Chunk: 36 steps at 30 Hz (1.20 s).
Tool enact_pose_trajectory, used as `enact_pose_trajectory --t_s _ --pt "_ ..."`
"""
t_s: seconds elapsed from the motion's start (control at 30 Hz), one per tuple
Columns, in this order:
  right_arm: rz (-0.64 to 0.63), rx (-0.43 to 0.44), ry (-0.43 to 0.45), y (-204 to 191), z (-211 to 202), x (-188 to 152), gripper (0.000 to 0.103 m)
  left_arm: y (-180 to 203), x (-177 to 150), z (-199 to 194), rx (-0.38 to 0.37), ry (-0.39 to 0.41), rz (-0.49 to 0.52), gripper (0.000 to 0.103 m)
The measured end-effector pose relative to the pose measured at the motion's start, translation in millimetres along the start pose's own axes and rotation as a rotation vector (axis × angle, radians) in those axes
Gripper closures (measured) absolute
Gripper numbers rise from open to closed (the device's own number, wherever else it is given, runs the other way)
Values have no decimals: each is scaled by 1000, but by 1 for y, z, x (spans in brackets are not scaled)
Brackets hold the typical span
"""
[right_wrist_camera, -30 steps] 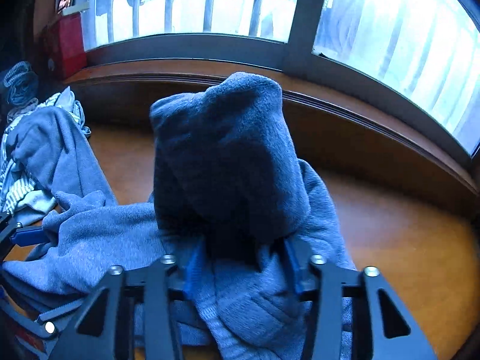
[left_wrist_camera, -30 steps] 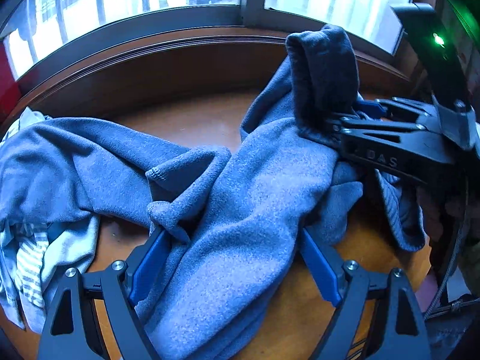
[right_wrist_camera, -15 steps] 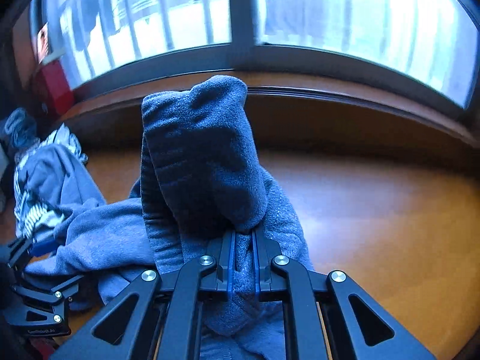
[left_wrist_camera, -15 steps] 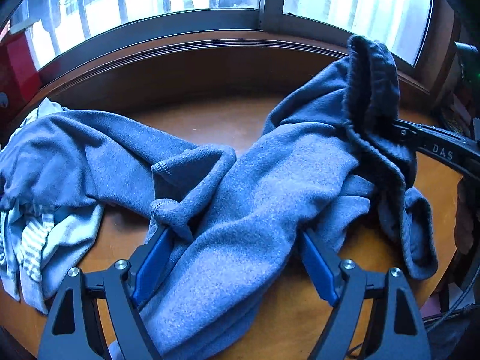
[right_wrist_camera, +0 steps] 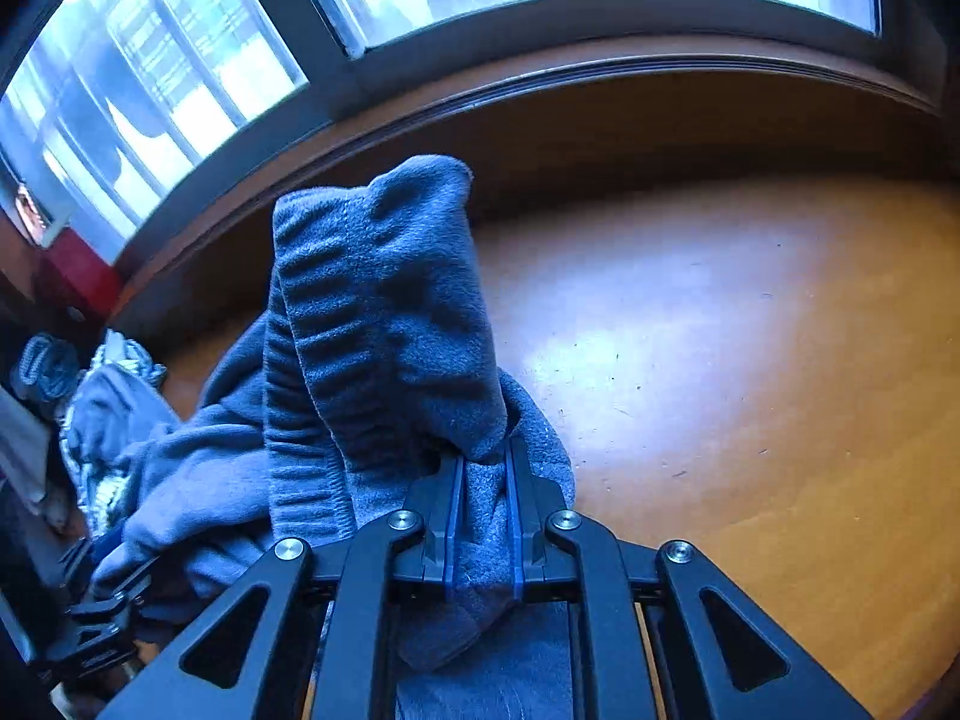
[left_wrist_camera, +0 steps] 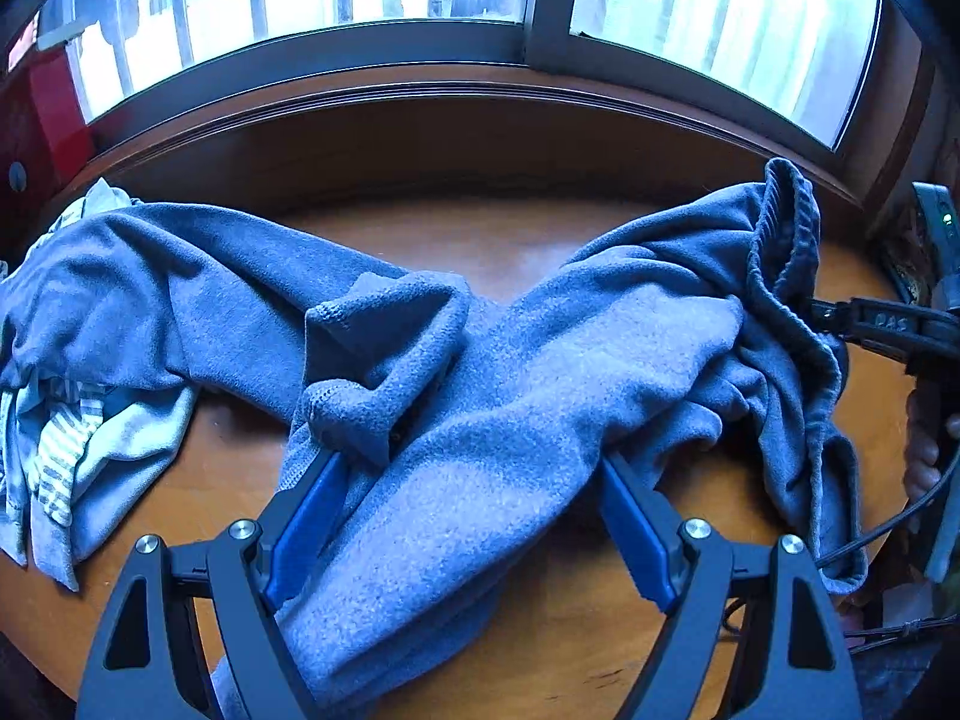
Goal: Fold clothes
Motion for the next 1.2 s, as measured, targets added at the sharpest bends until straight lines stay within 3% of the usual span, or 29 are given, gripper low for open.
enact_pose_trajectory --t_s 0.07,0.13,0.2,0.33,0.6,0.8,0.87,0.9,1.03,1.07,1.13,1.2 --pt "-41 -31 48 -5 -17 1 74 2 1 1 5 0 3 20" --pt "-77 -63 98 -11 -33 2 44 0 7 7 10 -1 -2 20" --pt "-119 -61 159 -21 -50 2 38 -3 9 10 11 -3 -10 20" --pt "-222 -16 147 -46 -54 -13 35 -7 15 20 17 -9 -15 20" --pt "-324 -98 20 -64 7 -32 35 -4 26 39 35 -21 2 20" --pt "-350 -140 -18 -65 32 -29 35 6 18 46 35 -3 -22 19" --pt "-341 -137 -19 -64 35 -28 36 11 19 48 38 4 -26 19" --pt "-333 -134 -15 -63 34 -27 41 11 22 51 35 4 -27 19" --pt "-305 -104 -4 -52 31 -22 70 11 27 55 18 5 -48 24" --pt "-289 -91 1 -46 27 -20 72 13 26 54 14 6 -56 27" --pt "-250 -57 12 -37 20 -16 83 15 33 54 1 11 -69 46" --pt "-200 -14 25 -28 9 -10 88 20 42 47 -26 27 -73 58"
Point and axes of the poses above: each gripper's, at about its wrist camera, not at the fingertips, and z roughly the way its jaws point, y to its right, x to its top, the point moved 3 cm from there along z, roughly the way its jaws point, and after that the axes turned 5 degrees about -x, right-handed, at the moved point
